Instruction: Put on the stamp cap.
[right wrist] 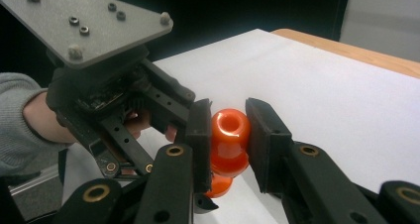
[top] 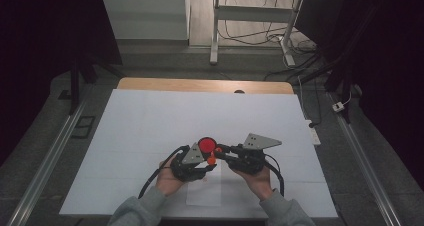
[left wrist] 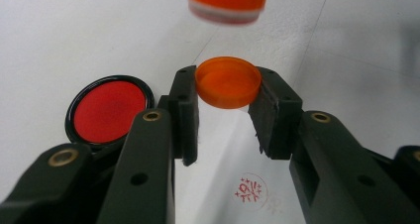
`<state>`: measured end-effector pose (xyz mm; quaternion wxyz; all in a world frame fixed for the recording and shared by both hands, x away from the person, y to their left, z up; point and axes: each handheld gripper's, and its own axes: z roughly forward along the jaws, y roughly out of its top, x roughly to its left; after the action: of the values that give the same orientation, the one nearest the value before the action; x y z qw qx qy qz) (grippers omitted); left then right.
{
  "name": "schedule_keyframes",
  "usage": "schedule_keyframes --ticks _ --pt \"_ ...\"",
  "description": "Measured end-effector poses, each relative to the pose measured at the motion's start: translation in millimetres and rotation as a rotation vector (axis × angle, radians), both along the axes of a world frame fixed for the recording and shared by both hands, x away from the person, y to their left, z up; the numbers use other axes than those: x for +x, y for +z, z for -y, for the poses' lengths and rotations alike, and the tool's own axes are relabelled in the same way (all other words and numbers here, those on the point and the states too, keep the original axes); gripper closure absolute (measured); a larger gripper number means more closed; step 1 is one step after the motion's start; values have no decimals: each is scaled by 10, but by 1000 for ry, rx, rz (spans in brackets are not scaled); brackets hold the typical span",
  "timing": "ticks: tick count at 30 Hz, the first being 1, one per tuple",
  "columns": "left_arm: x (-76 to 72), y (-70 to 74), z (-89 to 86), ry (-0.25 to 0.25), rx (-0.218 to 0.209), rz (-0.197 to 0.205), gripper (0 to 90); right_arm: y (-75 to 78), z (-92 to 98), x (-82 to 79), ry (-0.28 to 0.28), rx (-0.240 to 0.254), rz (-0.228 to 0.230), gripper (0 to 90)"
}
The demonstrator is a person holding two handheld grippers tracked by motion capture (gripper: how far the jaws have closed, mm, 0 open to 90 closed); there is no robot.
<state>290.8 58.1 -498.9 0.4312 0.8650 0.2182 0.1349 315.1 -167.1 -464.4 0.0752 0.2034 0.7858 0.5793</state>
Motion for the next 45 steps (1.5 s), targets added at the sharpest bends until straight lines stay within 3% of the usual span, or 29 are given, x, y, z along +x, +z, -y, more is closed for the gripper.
schedule_keyframes --ticks 37,45 --pt "-32 45 -15 5 -13 30 642 -106 -101 -9 37 -40 -33 717" --pt "-50 48 -6 10 6 51 647 -117 -104 -11 35 -36 -32 719"
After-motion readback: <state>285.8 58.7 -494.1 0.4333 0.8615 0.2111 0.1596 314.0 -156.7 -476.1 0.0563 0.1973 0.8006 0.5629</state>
